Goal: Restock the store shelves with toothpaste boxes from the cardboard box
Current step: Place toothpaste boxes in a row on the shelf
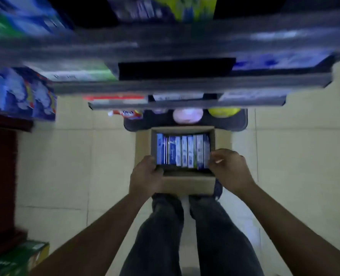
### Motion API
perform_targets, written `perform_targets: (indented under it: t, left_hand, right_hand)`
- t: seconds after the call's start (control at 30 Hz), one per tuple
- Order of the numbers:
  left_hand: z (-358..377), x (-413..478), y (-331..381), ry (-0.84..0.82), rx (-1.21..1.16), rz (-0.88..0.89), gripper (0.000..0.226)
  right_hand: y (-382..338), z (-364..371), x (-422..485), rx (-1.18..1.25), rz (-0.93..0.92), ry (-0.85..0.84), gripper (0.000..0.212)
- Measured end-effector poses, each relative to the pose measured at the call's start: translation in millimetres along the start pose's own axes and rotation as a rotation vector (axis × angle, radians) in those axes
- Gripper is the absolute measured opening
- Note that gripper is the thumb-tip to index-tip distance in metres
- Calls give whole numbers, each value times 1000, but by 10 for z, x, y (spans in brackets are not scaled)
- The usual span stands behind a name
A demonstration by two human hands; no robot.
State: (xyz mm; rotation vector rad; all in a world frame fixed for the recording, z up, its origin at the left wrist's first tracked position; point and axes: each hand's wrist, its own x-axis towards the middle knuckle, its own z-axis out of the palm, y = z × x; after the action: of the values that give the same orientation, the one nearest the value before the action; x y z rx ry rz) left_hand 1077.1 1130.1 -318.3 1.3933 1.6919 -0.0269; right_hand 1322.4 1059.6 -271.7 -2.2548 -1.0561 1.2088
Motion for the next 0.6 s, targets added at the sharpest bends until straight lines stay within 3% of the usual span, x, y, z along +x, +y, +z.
perform_targets:
  t: [0.13, 0.23, 0.33, 0.47, 0.6]
  left_hand:
    - [761, 795, -650, -142, 247, -98, 23]
    - [1327, 1352, -1071, -168, 310, -149, 23]
    - [1859, 1857, -1415, -143, 325, -169, 42]
    - [2500, 2431, -1694, -138, 377, -195, 69]
    - [2919, 2903, -1783, -91, 363, -282, 94]
  right_hand:
    - [805, 869, 464, -19, 173, -99, 11]
    - [1343, 1413, 859, -25, 201, -95, 12]
    - [1786, 1869, 1210, -33, 192, -149, 10]
    - [2196, 2282, 1537, -41, 125, -227, 31]
    - [2401, 2456, 1724, -17, 78, -204, 8]
